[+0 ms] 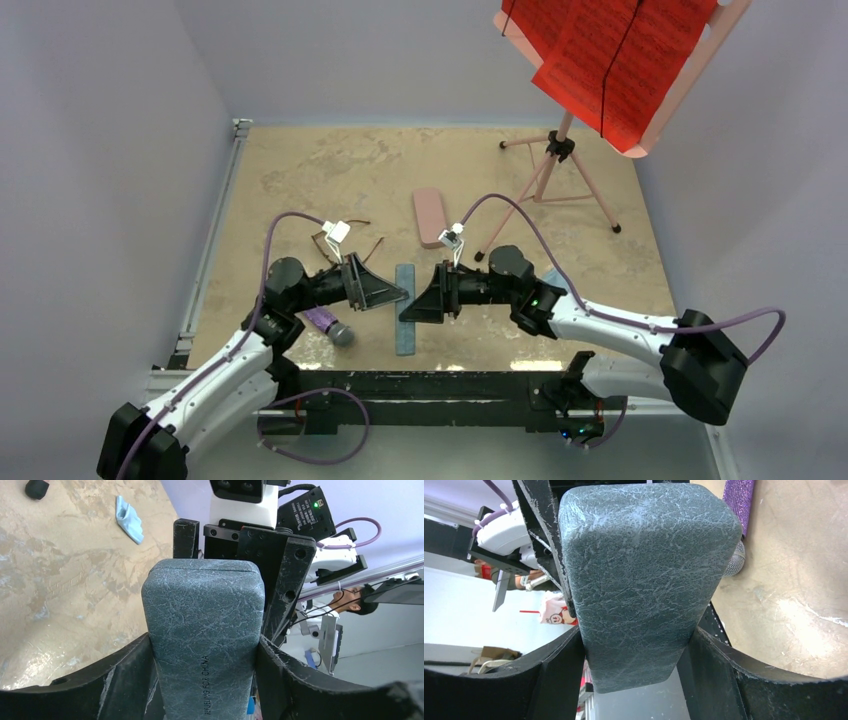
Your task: Organize the sunglasses
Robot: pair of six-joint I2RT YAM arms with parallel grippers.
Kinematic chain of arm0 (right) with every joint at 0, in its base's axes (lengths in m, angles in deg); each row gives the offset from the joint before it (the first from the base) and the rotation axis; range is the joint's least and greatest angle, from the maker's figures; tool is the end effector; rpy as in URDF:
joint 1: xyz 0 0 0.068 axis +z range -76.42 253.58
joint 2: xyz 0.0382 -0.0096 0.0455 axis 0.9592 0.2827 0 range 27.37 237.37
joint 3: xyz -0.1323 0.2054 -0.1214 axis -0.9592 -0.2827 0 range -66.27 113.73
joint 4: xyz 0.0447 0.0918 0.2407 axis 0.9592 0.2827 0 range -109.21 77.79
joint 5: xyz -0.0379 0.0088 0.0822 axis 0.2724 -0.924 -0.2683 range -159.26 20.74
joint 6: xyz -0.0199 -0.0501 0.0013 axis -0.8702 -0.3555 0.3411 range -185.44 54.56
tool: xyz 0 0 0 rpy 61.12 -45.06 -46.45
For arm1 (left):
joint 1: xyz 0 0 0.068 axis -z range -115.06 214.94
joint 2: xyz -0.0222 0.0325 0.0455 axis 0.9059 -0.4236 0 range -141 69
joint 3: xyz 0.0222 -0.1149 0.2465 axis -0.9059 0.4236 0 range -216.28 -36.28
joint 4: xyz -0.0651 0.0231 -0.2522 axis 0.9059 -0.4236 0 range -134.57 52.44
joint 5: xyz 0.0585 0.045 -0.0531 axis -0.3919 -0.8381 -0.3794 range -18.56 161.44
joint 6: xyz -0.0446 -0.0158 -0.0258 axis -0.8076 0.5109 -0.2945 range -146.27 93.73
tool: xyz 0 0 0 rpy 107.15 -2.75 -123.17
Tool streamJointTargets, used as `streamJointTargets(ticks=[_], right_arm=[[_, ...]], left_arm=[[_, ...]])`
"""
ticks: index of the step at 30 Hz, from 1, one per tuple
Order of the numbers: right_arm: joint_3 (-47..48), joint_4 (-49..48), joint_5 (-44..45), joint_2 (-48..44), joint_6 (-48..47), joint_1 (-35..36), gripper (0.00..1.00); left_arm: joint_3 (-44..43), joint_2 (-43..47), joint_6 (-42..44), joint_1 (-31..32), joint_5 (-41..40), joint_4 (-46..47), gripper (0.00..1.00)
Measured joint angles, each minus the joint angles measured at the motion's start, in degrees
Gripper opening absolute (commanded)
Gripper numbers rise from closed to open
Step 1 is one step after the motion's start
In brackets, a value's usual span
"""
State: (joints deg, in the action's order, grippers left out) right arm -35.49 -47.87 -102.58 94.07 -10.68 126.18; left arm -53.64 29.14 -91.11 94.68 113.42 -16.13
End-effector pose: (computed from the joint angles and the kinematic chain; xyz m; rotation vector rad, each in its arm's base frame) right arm 0.1375 0.2122 0.2477 -0.4913 2.0173 1.7808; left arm 0.1333 -0.1036 0.2425 0.1041 1.9297 -1.7753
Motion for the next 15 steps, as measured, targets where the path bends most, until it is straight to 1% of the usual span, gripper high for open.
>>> streamJointTargets(ticks=[1, 8, 11, 15], right_arm=[[0.04, 0.04, -0.33, 0.00, 0.13, -0.11, 0.00], [-0.13, 1.88, -0.94, -1.53, 0.07, -0.20, 0.00], [-1.64, 0.94, -2.45, -4.35, 0.50, -0.98, 0.00], [-4.85, -2.54, -5.46, -8.20, 1.81, -2.73, 0.00]], left_arm=[[0.26, -0.61, -0.26, -0.07, 0.37, 1.20, 0.00], [1.40, -3.52, -0.39, -0.48, 4.63, 6.95, 0.00], [2.56, -4.55, -1.73, -0.46, 7.91, 13.77, 0.00], [4.15, -7.54, -5.84, -0.46, 12.15, 24.17, 0.00]])
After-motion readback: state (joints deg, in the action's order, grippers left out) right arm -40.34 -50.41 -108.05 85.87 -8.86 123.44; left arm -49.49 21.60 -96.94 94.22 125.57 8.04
